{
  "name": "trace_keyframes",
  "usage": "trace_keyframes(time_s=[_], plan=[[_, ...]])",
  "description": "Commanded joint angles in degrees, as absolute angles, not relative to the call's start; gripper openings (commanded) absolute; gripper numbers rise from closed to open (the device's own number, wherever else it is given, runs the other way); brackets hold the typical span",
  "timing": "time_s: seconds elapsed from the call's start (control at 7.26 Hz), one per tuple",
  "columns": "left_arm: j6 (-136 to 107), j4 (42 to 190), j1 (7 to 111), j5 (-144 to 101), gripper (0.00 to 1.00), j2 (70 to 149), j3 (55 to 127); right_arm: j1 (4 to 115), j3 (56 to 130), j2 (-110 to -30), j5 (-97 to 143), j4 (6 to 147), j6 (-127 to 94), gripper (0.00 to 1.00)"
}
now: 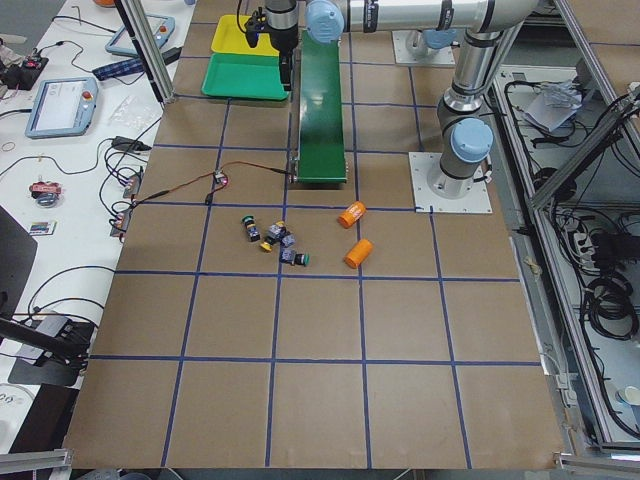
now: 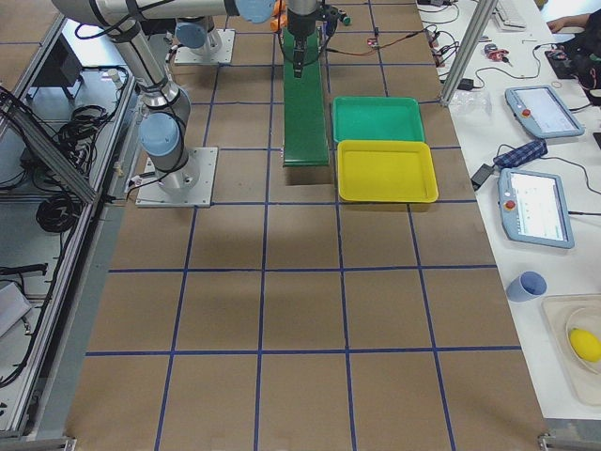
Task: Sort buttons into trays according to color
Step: 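Reach the left gripper down to the orange cylinder near the table edge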
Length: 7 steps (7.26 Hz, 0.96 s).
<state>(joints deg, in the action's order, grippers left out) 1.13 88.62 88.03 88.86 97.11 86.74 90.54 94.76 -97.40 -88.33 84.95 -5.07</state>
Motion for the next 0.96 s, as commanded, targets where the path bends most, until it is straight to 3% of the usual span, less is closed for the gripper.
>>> trace_keyframes(time_s=[0.0,0.55,0.83], plan=[[1.6,89.0,78.5,88.8,1.0,97.5,88.2,90.2,94.8,-97.3,-89.0,85.0,-4.6,1.0],[30.0,77.7,62.2,89.7,1.0,96.3,104.5,90.4,95.3,-97.6,-89.1,85.0,-2.2,1.0],[46.9,77.7,56.2,90.1,1.0,95.3,108.9,90.4,95.3,-97.4,-89.0,85.3,-2.1,1.0]])
